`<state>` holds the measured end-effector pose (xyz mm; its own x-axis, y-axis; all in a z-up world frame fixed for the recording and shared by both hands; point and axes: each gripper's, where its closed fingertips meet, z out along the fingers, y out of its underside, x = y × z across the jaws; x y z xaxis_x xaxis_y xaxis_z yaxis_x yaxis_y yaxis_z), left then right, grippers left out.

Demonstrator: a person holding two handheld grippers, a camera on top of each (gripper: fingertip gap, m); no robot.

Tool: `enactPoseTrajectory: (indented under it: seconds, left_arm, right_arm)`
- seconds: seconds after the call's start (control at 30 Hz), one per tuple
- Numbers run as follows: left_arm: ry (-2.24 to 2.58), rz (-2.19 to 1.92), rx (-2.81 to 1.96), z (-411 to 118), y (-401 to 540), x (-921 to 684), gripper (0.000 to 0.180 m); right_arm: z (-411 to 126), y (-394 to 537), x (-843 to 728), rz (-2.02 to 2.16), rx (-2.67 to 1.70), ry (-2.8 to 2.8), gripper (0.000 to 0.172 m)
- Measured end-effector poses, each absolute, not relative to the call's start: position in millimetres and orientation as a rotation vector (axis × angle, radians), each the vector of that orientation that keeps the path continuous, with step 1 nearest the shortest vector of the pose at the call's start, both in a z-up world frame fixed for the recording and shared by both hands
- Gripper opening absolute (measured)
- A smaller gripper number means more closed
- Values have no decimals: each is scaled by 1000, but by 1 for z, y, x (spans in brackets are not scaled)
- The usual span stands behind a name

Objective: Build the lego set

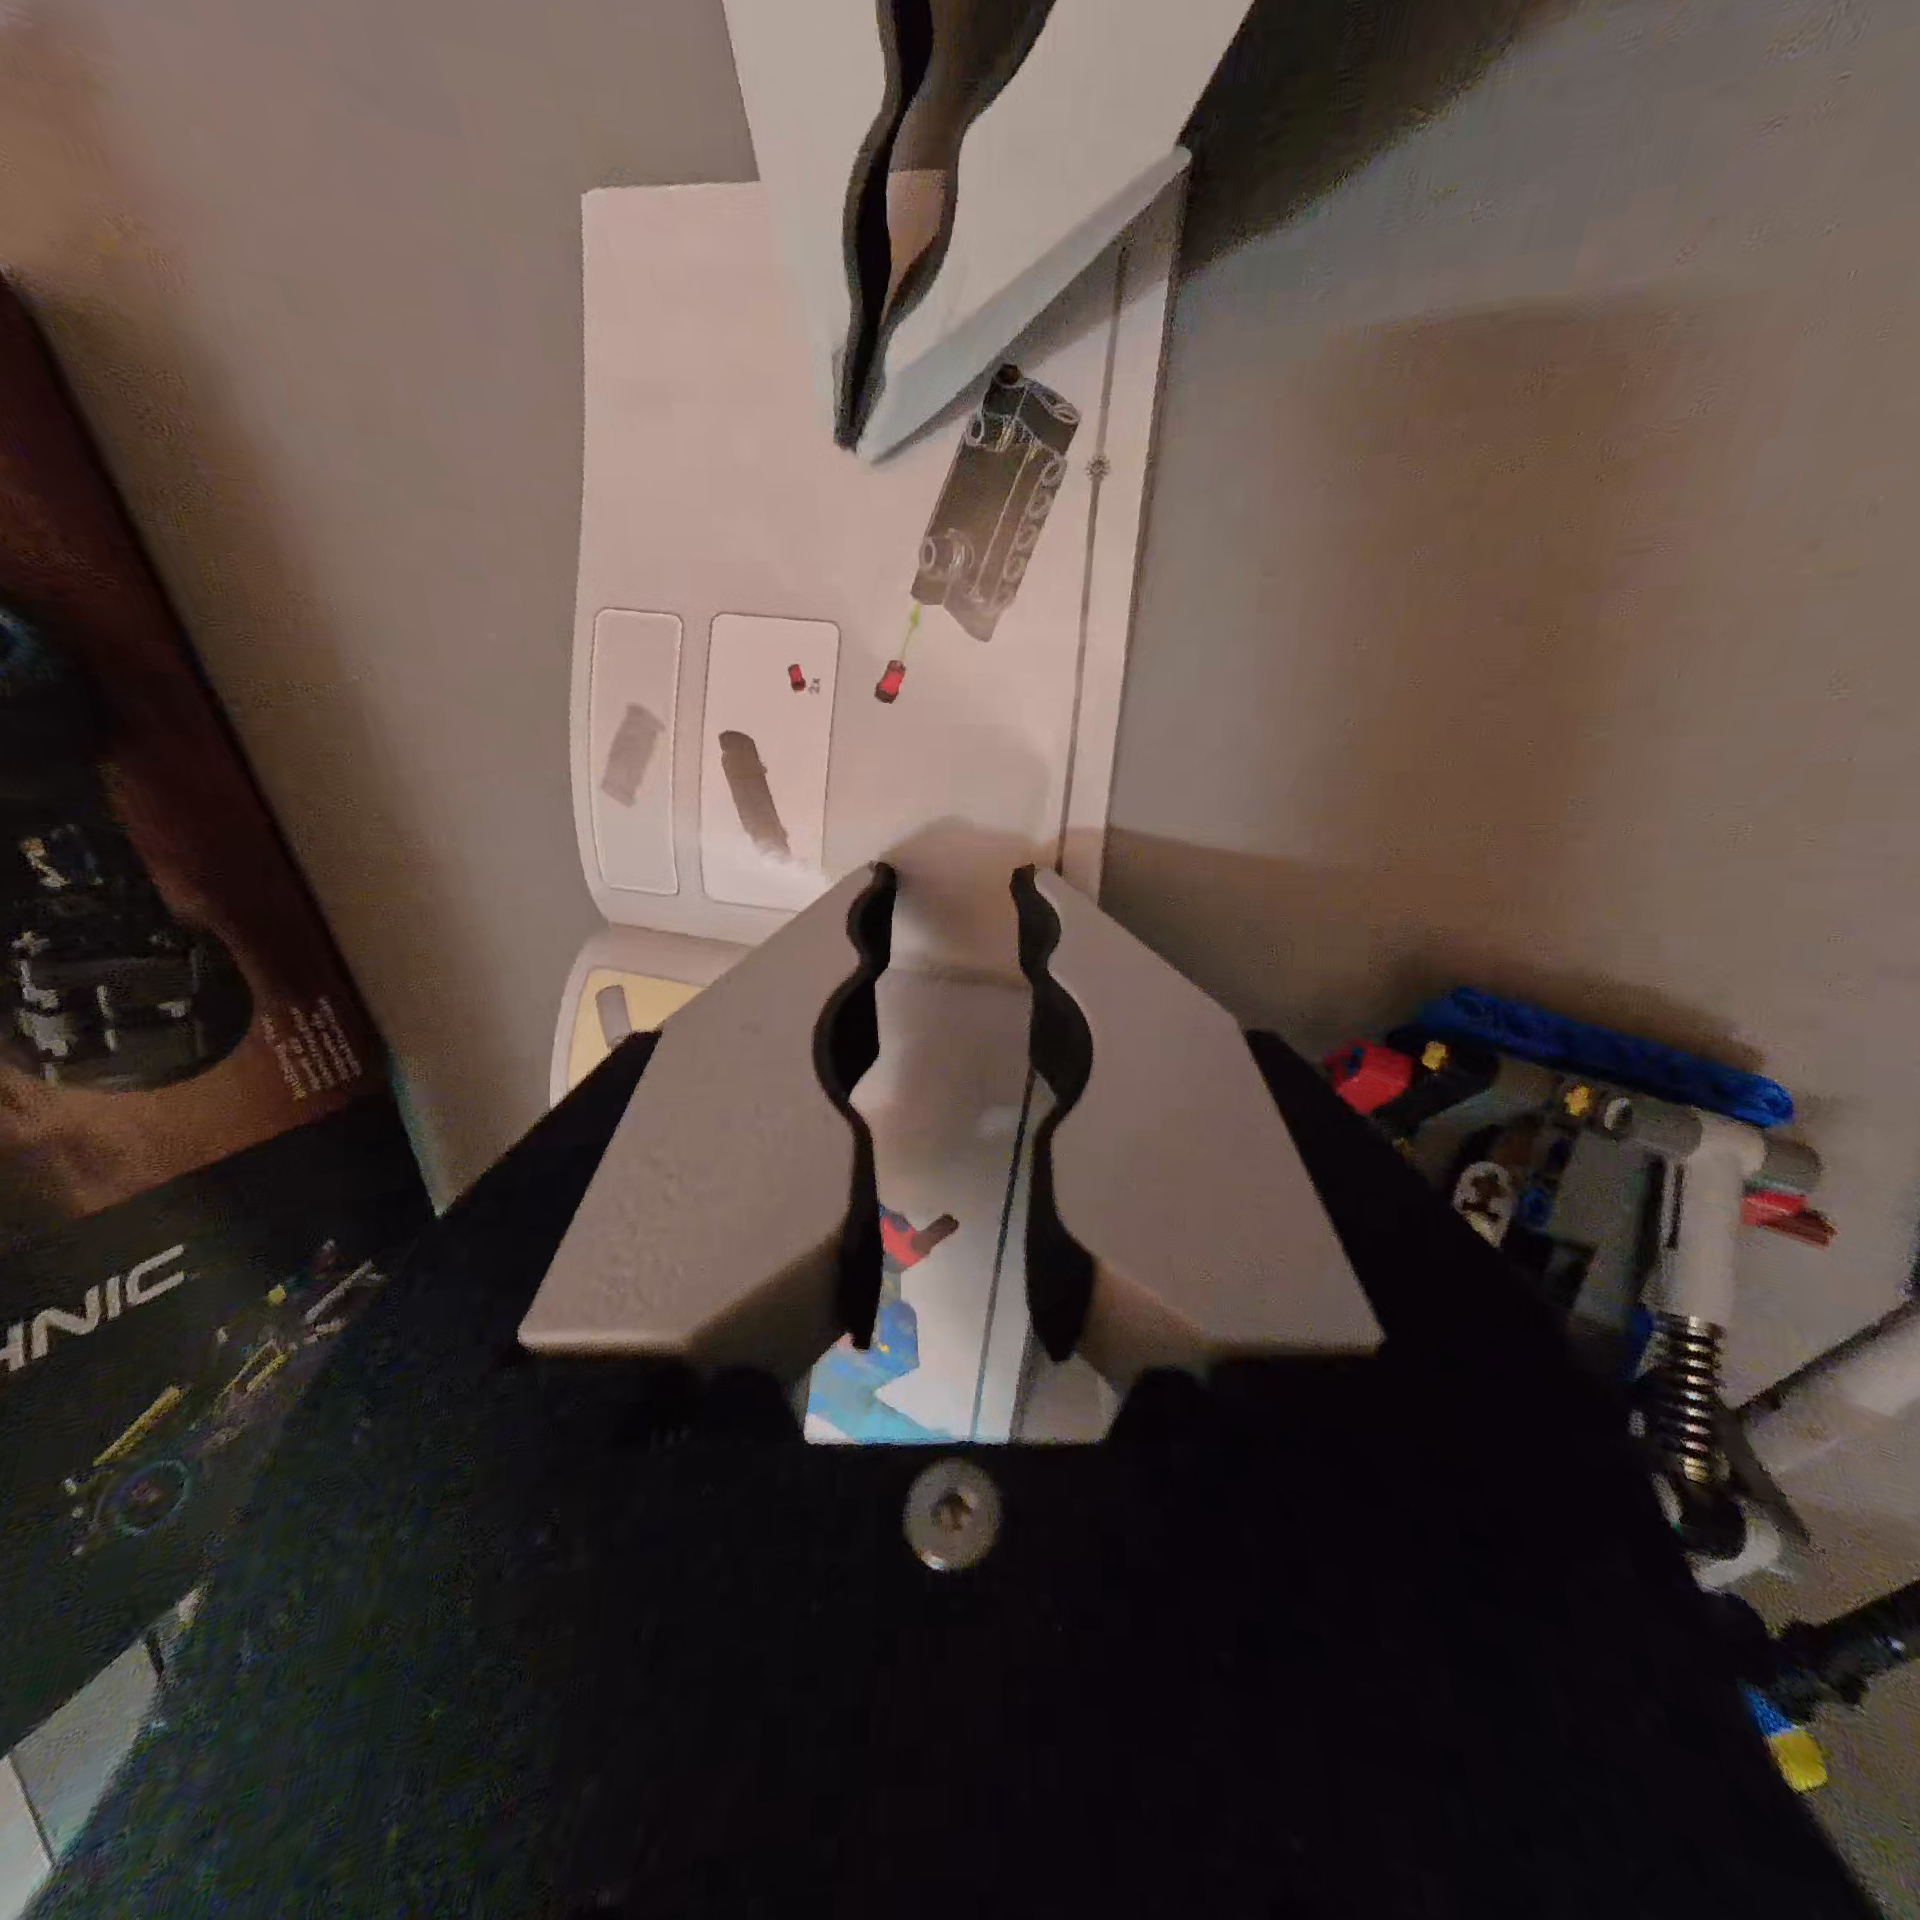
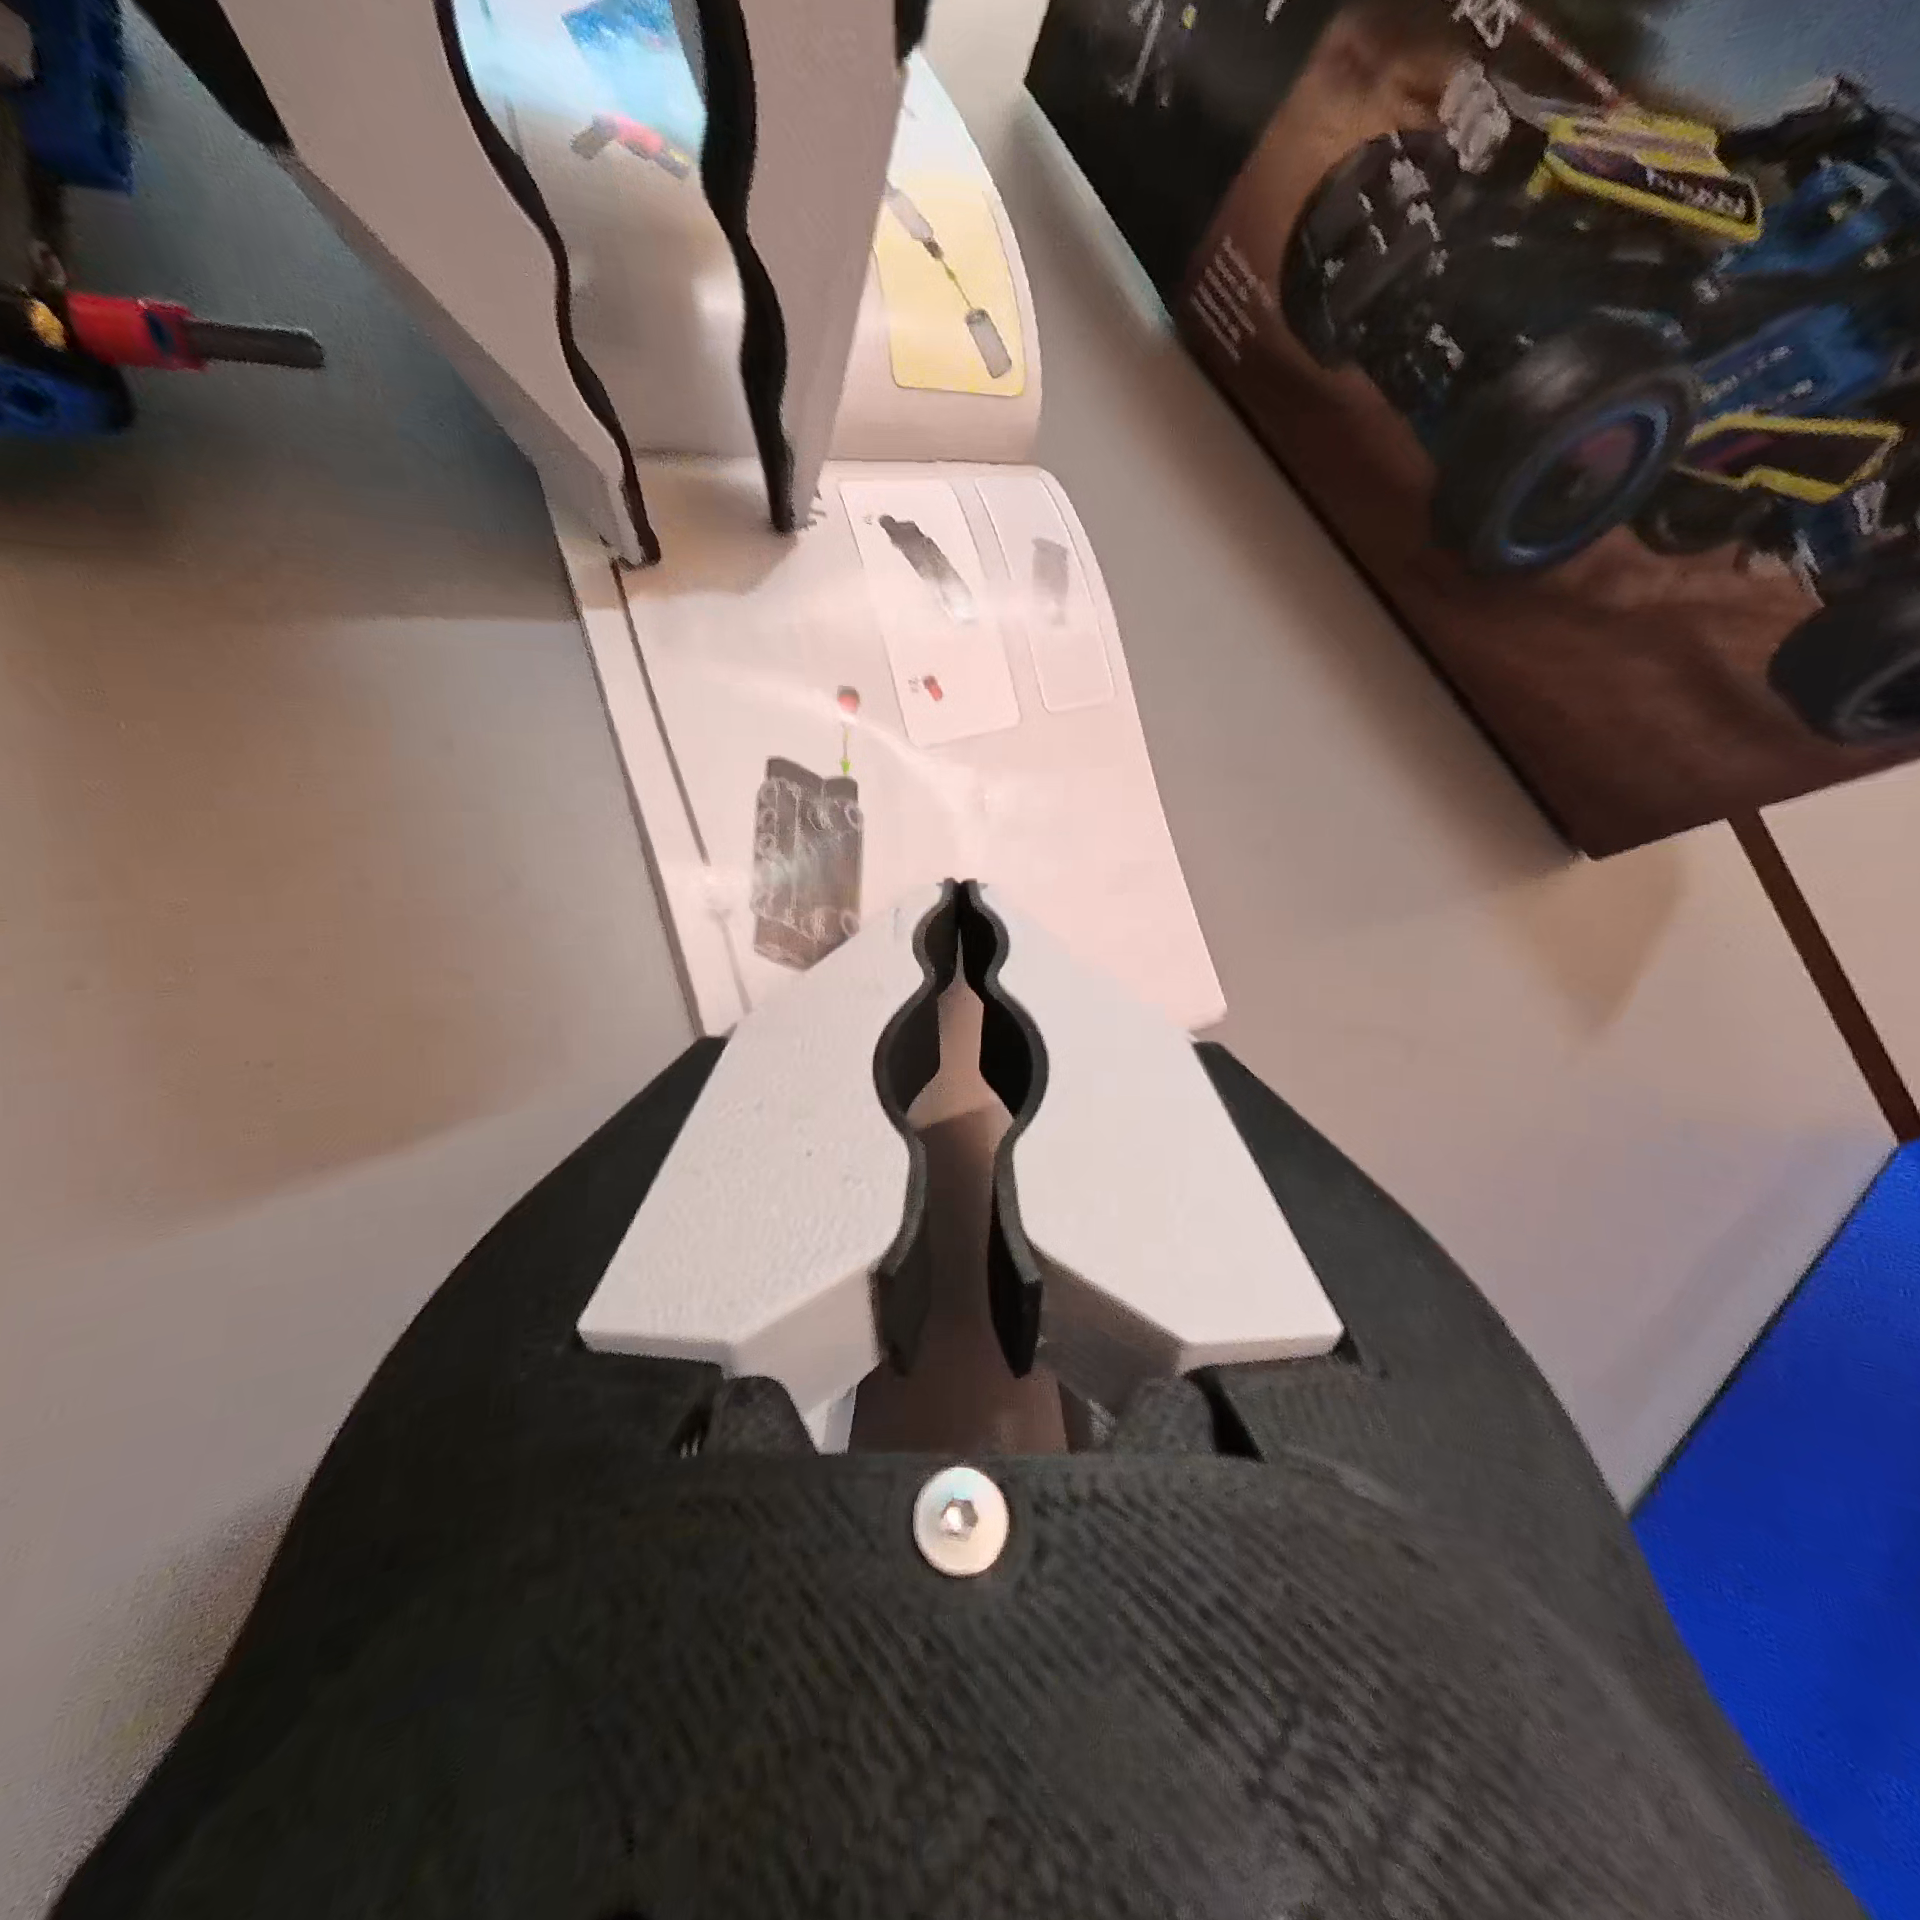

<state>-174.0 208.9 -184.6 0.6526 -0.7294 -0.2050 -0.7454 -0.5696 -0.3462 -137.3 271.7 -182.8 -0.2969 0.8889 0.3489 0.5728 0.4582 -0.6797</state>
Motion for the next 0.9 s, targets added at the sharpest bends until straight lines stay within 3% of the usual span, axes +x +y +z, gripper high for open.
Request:
enactPoseTrajectory:
  seconds: [0.17, 0.4, 0.6, 0.67, 0.9]
  left_arm:
    - [1111, -18, -2427, -185, 208, -174, 21]
    - [1080, 9, -2451, -178, 208, -181, 35]
    - [1011, -98, -2544, -187, 200, -178, 17]
    - [1010, -166, -2553, -188, 197, -173, 0]
    - [1013, -235, -2501, -188, 203, -170, 0]
  right_arm:
    - [-183, 248, -151, 642, -1183, -2052, 0]
    - [-183, 248, -151, 661, -1196, -2038, 0]
    - [-183, 292, -124, 472, -1335, -1962, 0]
    - [-183, 290, -126, 472, -1318, -1974, 0]
    - [-183, 265, -147, 594, -1270, -2006, 0]
